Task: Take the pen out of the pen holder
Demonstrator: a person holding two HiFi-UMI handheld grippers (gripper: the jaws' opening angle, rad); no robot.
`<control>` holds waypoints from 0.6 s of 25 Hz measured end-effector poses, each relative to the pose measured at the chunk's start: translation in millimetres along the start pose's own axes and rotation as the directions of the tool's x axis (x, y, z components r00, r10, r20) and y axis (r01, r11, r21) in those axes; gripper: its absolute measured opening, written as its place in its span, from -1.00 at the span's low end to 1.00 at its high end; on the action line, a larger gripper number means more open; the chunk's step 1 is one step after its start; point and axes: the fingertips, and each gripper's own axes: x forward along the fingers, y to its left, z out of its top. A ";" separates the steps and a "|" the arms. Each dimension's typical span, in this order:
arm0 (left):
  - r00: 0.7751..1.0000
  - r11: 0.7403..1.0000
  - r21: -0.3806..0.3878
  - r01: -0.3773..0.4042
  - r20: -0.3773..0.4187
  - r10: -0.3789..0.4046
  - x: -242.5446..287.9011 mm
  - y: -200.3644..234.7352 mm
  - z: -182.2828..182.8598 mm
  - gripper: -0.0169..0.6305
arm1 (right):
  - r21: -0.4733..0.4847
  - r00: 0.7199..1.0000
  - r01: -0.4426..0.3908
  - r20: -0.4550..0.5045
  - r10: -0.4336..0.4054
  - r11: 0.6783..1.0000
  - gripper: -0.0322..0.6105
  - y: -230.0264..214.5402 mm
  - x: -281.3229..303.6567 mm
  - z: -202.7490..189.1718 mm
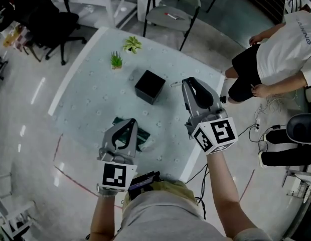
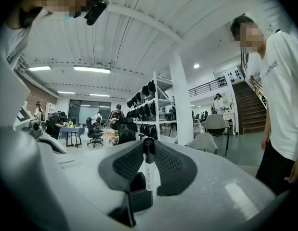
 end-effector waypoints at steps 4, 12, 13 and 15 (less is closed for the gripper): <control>1.000 1.000 0.012 0.025 0.017 -0.025 2.3 -12.1 7.7 -0.91 | -0.008 0.999 0.033 -0.007 -0.033 0.999 -0.69 -6.3 -23.0 2.6; 0.998 0.997 0.034 0.062 0.029 -0.063 4.5 -33.5 18.3 -0.91 | -0.007 0.994 0.101 -0.034 -0.101 0.995 -0.69 -17.5 -69.6 -2.6; 0.997 0.997 0.037 0.066 0.032 -0.067 4.5 -35.8 19.9 -0.91 | -0.006 0.993 0.108 -0.038 -0.108 0.994 -0.68 -18.1 -75.2 -3.6; 0.997 0.997 0.042 0.072 0.036 -0.073 4.4 -40.2 22.2 -0.91 | 0.000 0.992 0.120 -0.044 -0.120 0.993 -0.69 -18.7 -85.9 -6.3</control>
